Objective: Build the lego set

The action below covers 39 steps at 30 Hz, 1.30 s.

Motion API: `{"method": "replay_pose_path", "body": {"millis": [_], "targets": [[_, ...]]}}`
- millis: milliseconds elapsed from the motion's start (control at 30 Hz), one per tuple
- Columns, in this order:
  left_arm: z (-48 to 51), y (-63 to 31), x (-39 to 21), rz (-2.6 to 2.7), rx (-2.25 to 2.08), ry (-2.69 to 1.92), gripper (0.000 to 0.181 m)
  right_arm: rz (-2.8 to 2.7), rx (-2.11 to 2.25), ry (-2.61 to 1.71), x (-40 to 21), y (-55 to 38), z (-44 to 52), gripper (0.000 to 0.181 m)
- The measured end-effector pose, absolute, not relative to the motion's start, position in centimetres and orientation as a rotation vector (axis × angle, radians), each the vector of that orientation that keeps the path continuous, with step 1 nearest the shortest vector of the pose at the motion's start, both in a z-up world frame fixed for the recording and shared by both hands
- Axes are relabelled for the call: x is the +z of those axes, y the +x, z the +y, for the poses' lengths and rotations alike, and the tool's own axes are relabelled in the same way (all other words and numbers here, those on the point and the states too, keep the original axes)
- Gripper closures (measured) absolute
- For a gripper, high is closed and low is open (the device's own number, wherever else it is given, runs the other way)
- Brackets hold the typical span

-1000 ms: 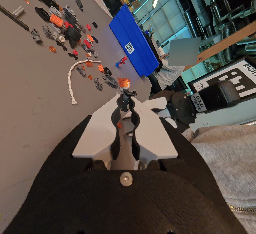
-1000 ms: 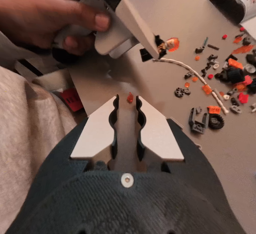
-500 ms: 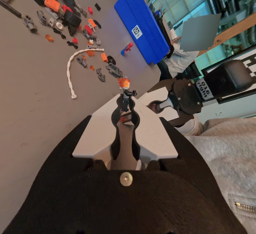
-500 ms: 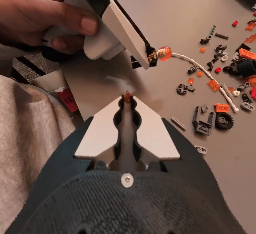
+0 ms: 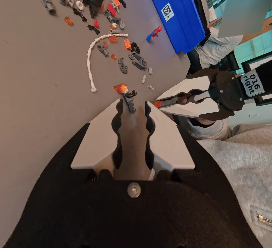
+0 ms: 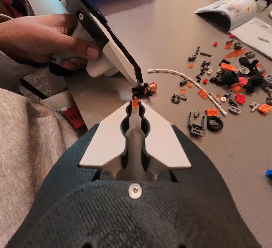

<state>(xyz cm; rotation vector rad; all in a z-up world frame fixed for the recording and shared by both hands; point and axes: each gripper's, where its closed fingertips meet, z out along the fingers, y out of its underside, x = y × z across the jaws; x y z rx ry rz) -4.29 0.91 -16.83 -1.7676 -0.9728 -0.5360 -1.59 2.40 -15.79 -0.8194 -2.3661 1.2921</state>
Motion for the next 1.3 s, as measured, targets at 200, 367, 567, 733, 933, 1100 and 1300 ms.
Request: {"method": "replay_pose_path", "body": {"millis": [200,367,567,733,933,1100,1300], "targets": [[1.1,-3.2,-12.3,-0.833,-0.658,-1.583,0.157,-2.239,1.382,-0.661,-12.7,-1.4,2.1,0.174],[2.3,-0.9,-10.1,-0.69,-0.855,-1.471,0.165,-2.194,1.5,-0.591,-10.7,-0.7,1.2,0.174],[2.1,-0.6,-9.0,-0.642,-0.878,-1.421,0.181,-2.146,1.65,-0.644,-9.4,-0.6,1.4,0.174],[2.2,-0.6,-9.1,-0.643,-0.896,-1.411,0.179,-2.133,1.652,-0.627,-9.1,-0.6,1.5,0.174],[2.2,-0.3,-8.9,-0.624,-0.932,-1.389,0.181,-2.134,1.631,-0.586,-8.9,-0.5,1.4,0.174],[2.0,-0.1,-8.6,-0.572,-0.903,-1.4,0.181,-2.15,1.666,-0.595,-9.1,-0.2,1.1,0.174],[1.7,0.0,-7.9,-0.476,-0.798,-1.4,0.181,-2.153,1.741,-0.636,-9.0,0.0,0.8,0.169]]}}
